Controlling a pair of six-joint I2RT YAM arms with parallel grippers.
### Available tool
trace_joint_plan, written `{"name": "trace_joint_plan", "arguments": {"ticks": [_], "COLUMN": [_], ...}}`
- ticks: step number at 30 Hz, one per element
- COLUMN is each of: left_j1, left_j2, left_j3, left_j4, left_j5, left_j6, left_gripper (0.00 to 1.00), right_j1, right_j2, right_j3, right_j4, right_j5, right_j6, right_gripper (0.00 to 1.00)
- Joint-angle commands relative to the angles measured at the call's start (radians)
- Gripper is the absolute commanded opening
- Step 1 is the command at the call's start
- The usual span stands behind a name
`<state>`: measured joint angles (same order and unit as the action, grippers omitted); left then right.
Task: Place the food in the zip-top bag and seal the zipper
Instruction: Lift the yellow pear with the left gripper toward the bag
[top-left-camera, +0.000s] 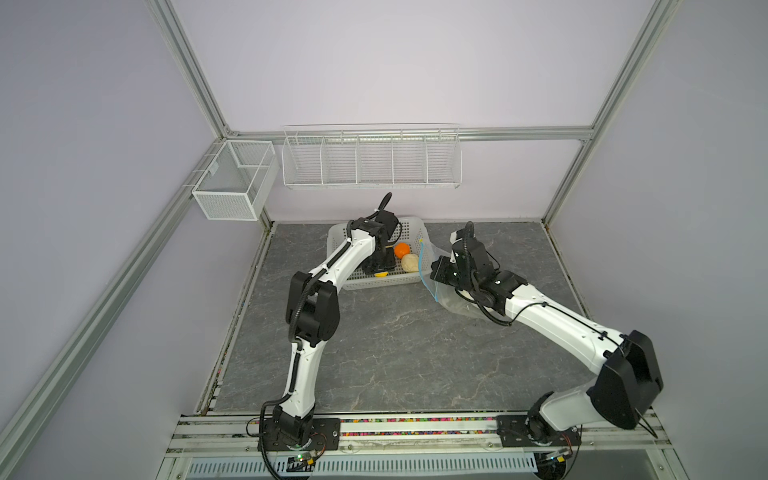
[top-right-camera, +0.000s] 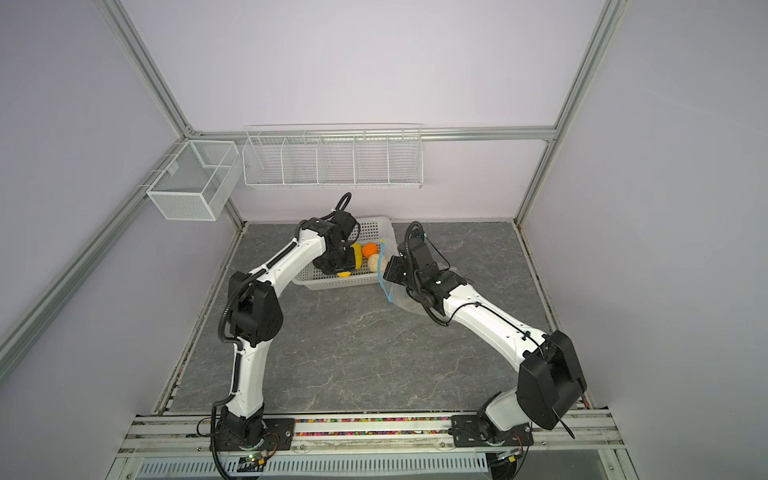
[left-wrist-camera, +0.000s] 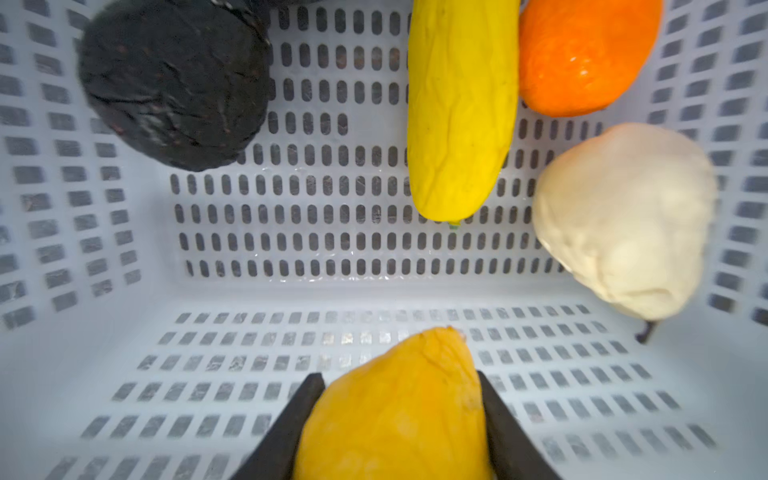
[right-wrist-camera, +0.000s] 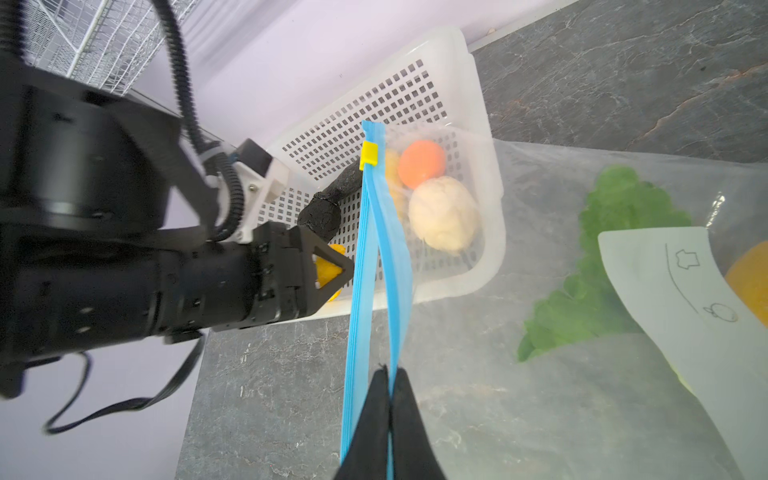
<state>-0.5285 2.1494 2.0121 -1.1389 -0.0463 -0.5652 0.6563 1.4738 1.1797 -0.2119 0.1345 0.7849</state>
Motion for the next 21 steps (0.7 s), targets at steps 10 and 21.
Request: {"name": "trace_joint_plan", "arguments": {"ticks": [10,21], "left_j1": [-0.037,-0.051], "left_j2": [-0.221,-0.406], "left_j3": [-0.138,-0.306], "left_j4": [0.125,0.342], "left_j5": [0.18,0.343], "left_j6": [-0.046,-0.128], "left_gripper": [0.41,0.41], "right_j1": [0.005,-0.006], "right_j2": [-0.014,-0.019], "right_j3": [-0.026,-0.019], "right_j4": [0.047,0.043], "right_j5": [-0.007,-0.013], "right_j6": [0.018,0.014], "right_gripper": [0.06,0.06]}}
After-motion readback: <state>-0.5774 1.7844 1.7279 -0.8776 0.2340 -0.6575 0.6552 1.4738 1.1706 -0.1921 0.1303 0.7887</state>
